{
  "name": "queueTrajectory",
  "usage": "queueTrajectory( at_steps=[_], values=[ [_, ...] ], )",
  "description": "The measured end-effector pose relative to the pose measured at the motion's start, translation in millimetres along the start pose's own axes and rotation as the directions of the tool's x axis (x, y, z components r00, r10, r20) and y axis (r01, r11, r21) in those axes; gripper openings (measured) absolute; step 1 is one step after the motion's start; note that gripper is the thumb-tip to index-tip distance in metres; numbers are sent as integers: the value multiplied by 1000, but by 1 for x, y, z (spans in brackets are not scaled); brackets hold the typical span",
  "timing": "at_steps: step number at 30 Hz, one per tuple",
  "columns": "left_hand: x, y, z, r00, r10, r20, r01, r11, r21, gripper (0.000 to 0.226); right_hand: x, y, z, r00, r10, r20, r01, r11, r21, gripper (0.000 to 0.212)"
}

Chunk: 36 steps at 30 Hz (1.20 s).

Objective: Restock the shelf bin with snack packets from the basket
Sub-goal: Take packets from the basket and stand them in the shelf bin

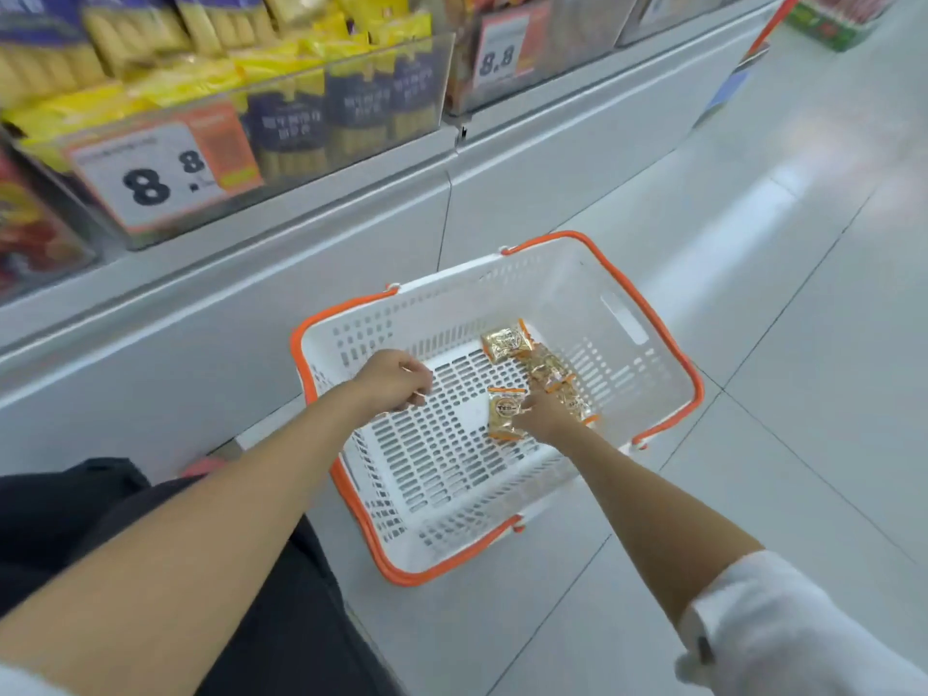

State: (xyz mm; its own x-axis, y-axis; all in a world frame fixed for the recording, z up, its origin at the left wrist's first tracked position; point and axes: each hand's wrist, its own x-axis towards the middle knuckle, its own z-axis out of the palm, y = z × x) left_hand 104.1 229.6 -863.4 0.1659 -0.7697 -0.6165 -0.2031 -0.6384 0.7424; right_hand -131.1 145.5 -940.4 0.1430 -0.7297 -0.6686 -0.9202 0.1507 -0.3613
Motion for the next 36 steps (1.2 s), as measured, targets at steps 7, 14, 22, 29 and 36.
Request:
queueTrajectory(
  at_steps=[7, 14, 22, 29, 36],
  values=[
    [12, -53, -17, 989, -144, 27, 145, 931, -335, 17, 43, 13, 39, 979, 167, 114, -182, 973, 139, 82],
    [13, -53, -18, 987, -155, 51, 160, 871, -465, 15, 78, -8, 68, 957, 289, -8, -289, 956, -48, 23],
    [20, -56, -15, 985, -166, 49, 168, 853, -493, 18, 69, -32, 81, 952, 295, 83, -305, 884, 356, 23],
    [27, -48, -15, 978, -197, -75, 152, 905, -397, 40, 25, -78, 44, 967, -96, 237, -119, 651, 749, 25],
    [5, 12, -33, 998, 8, -63, -18, 987, -160, 16, -46, -133, 2, 867, -459, 195, 139, 599, 789, 27]
  ],
)
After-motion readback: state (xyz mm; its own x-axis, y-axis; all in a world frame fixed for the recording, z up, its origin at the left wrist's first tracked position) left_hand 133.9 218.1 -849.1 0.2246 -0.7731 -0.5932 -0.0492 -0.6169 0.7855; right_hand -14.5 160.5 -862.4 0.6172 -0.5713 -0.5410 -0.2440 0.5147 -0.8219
